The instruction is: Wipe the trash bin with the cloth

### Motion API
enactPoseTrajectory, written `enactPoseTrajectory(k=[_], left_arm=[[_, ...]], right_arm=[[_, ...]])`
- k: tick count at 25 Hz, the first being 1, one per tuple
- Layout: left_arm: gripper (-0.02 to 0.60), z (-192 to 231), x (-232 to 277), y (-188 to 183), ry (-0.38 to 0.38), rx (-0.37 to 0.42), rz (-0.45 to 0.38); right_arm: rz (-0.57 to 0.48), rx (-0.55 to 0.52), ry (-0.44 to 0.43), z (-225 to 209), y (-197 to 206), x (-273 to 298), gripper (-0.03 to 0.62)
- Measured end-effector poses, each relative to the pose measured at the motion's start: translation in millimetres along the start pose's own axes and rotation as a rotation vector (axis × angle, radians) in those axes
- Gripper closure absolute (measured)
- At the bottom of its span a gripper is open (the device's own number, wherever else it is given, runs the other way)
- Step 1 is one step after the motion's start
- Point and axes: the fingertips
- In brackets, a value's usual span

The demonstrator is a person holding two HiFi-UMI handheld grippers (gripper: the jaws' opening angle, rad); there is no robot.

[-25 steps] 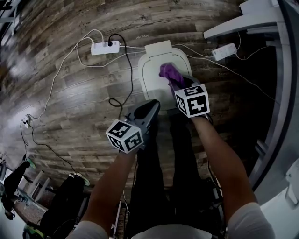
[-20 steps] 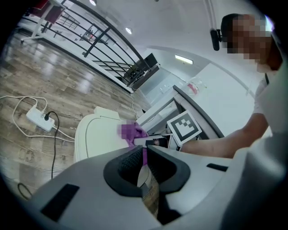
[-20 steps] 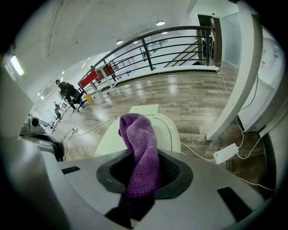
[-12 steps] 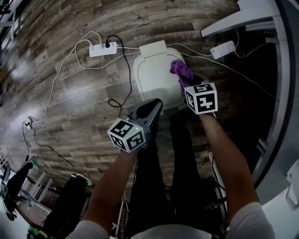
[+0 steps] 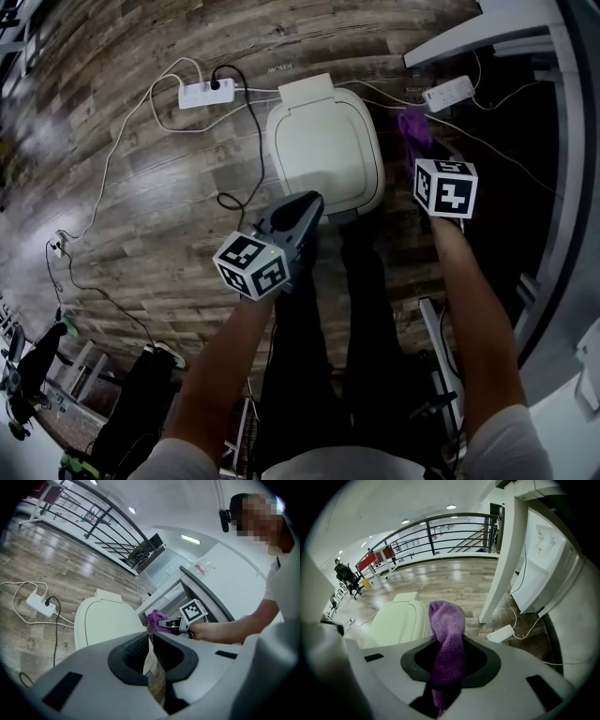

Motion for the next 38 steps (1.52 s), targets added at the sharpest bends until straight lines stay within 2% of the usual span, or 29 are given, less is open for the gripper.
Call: enactPoseTrajectory(k=[7, 17, 24, 31, 35, 38], left_arm=[[0.552, 13, -14, 0, -0.031, -0.01, -0.017], [0.552, 36, -46, 14, -0.087, -0.052, -0.031], [0.552, 53, -73, 22, -0.14, -0.084, -0.051], [0.552, 69, -95, 33, -0.203, -0.118, -0.055], [0.552, 61, -91, 37, -0.182, -0.112, -0.038], [0.552, 55, -85, 37, -0.16, -0.105, -0.03]], right_arm=[[-0.031, -0.008, -0.139, 67, 1, -9, 0.487], [0.03, -0.102, -0.316, 185, 32, -11, 0.487], [0.08, -0.131, -0.405, 247, 61, -16, 0.487], [0.139, -0.191, -0.453, 284, 91, -12, 0.487], [0.167, -0.271, -0.444, 282, 111, -9, 0.487], [0.172, -0.267, -0.43, 270, 115, -10, 0.487]])
Point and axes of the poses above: the fingertips, and each gripper's own axes: x forward along the fingers, z to its left, y out of its underside, and after that the axes turned 10 degrees about x, right-handed
